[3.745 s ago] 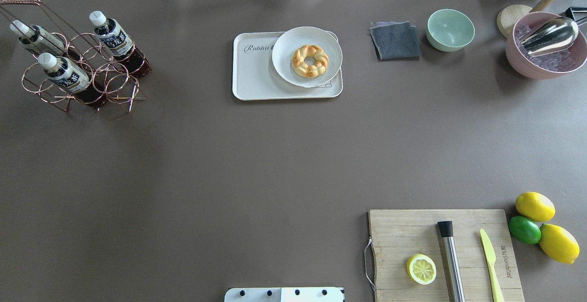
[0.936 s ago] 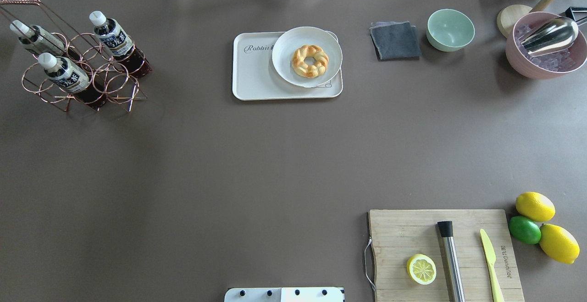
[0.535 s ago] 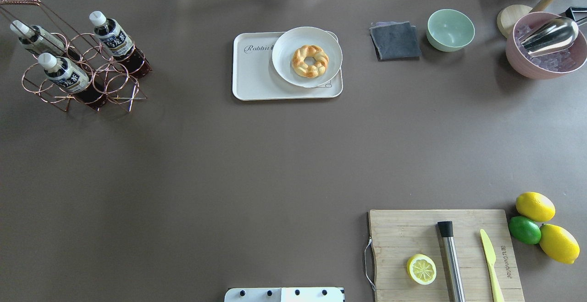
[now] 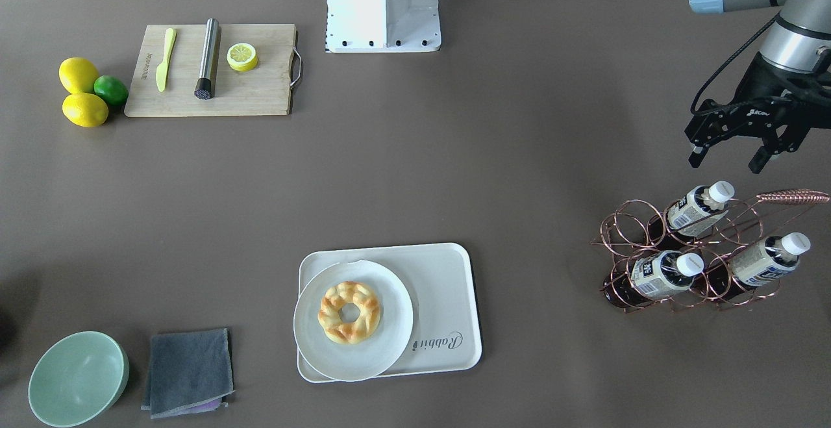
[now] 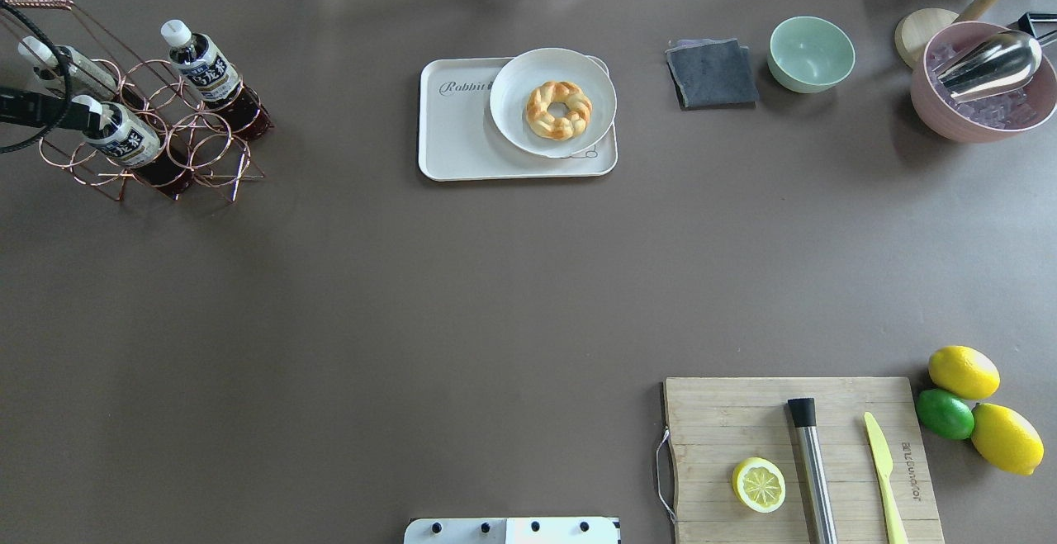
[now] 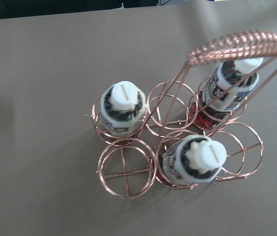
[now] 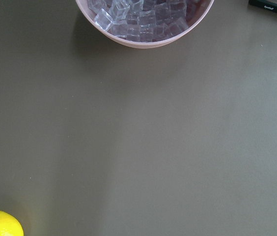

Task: Place tea on tray
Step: 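Grasp a white-capped tea bottle in the copper rack with the left gripper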

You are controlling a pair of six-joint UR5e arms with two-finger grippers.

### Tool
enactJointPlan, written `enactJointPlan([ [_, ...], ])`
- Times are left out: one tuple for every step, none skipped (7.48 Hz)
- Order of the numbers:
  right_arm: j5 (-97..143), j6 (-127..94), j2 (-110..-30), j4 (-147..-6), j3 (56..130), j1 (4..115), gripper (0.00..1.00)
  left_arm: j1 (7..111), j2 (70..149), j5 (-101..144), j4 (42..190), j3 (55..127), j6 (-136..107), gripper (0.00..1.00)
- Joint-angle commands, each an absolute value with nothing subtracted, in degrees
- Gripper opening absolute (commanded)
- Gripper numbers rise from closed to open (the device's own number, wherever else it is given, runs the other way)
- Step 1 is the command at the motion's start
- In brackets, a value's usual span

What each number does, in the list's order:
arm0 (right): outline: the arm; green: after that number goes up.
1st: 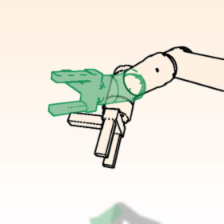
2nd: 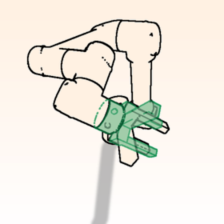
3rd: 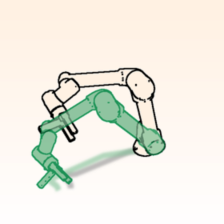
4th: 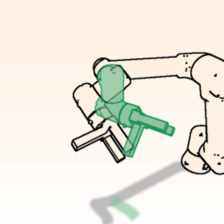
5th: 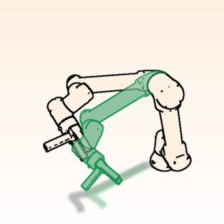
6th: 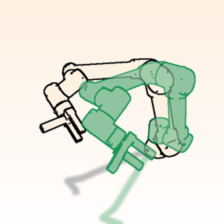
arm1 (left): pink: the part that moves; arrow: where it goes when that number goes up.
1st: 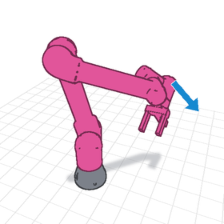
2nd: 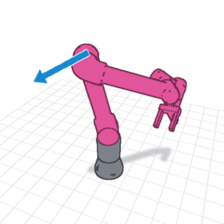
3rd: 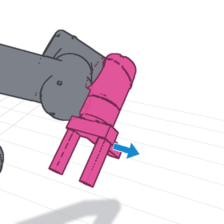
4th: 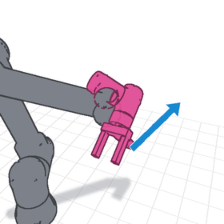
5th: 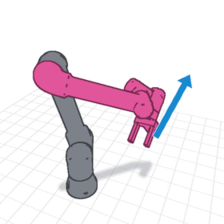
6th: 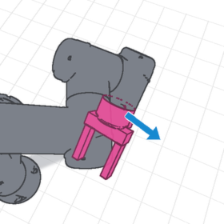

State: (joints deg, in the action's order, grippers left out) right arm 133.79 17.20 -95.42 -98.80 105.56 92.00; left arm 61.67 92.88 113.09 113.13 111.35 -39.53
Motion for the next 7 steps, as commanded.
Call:
enactJointPlan([
  [133.86, 17.05, -95.45, -98.61, 105.56, 91.93, 1.00, 60.82, 96.40, 112.15, 113.38, 106.81, -39.46, 0.97],
  [134.03, 17.05, -95.45, -98.61, 105.64, 91.93, 1.00, 60.82, 96.50, 112.32, 113.38, 106.70, -39.46, 0.89],
  [134.12, 17.05, -95.45, -98.53, 105.73, 91.93, 1.00, 60.73, 96.50, 112.41, 113.47, 106.44, -39.38, 0.82],
  [134.12, 17.05, -95.45, -98.44, 105.82, 91.93, 1.00, 60.82, 96.85, 112.67, 113.38, 106.35, -37.98, 0.80],
  [134.21, 16.96, -95.71, -97.57, 105.82, 91.93, 1.00, 61.17, 96.77, 113.02, 113.38, 106.43, -37.62, 0.69],
  [134.30, 16.96, -96.76, -96.08, 105.91, 91.93, 1.00, 61.43, 96.77, 113.03, 113.38, 106.52, -37.62, 0.36],
  [134.21, 16.96, -97.29, -94.93, 105.91, 91.93, 1.00, 62.31, 96.77, 114.33, 113.29, 106.52, -37.53, 0.00],
])
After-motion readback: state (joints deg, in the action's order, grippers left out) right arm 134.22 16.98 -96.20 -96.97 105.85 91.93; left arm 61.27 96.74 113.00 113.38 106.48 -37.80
